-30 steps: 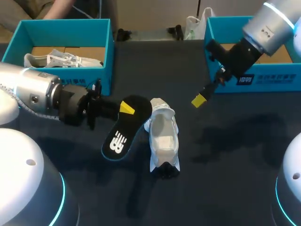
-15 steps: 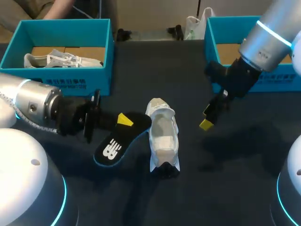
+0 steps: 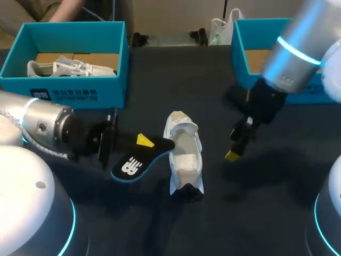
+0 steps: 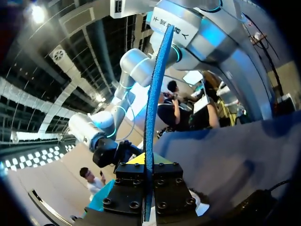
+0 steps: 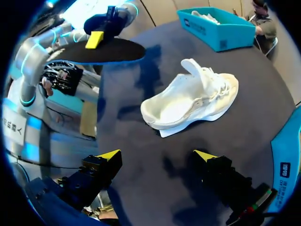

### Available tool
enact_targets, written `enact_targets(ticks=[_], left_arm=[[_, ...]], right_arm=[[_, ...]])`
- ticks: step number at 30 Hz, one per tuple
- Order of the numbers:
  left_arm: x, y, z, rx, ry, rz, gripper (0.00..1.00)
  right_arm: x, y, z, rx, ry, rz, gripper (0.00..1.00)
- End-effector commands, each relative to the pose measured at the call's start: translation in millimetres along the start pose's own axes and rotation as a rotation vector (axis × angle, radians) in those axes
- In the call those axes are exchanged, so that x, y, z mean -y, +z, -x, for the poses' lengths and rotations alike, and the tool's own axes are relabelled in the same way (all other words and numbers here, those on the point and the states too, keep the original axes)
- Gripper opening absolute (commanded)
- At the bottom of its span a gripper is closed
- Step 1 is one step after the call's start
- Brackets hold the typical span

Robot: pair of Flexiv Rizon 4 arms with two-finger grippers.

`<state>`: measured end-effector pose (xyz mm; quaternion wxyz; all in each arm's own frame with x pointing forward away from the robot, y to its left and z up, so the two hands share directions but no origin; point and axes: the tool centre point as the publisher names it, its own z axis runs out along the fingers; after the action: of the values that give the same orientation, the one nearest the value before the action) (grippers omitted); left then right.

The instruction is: Take the shoe out of the shoebox, open the shoe tongue, remove and reinsert the insole, then place the shoe into the shoebox

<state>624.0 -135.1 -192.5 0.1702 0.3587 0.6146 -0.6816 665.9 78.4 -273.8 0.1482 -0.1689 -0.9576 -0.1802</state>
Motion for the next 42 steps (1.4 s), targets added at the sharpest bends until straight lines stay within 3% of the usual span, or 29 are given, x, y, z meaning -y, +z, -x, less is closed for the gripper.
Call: enact_targets(ticks=[1, 4, 15, 23, 34, 42], left_arm=[[-8, 4, -10.1, 0.029, -0.039, -0.034, 0.00], [-12, 8, -20.5, 0.043, -0.094, -0.061, 0.00], [-14, 13, -24.1, 0.039, -0.088, -0.051, 0.00], [-18, 26, -32.9, 0.069, -0.146, -0.062, 0.00], [-17, 27, -33.3, 0.058, -0.138, -0.038, 0.00], [-22, 35, -32.4, 0.037, -0.115, -0.068, 0.00]], right_arm=[[-13.4, 29, 3.8, 0.026, -0.018, -0.047, 1.00], [-16.2, 50, 6.1, 0.015, -0.033, -0.086, 1.00], [-16.2, 50, 6.1, 0.015, -0.033, -0.086, 1.00], [-20.9, 60, 19.0, 0.204, -0.164, -0.123, 1.00], [-20.4, 63, 19.7, 0.218, -0.181, -0.138, 1.00], [-22.0, 63, 40.3, 0.294, -0.259, -0.189, 1.00]])
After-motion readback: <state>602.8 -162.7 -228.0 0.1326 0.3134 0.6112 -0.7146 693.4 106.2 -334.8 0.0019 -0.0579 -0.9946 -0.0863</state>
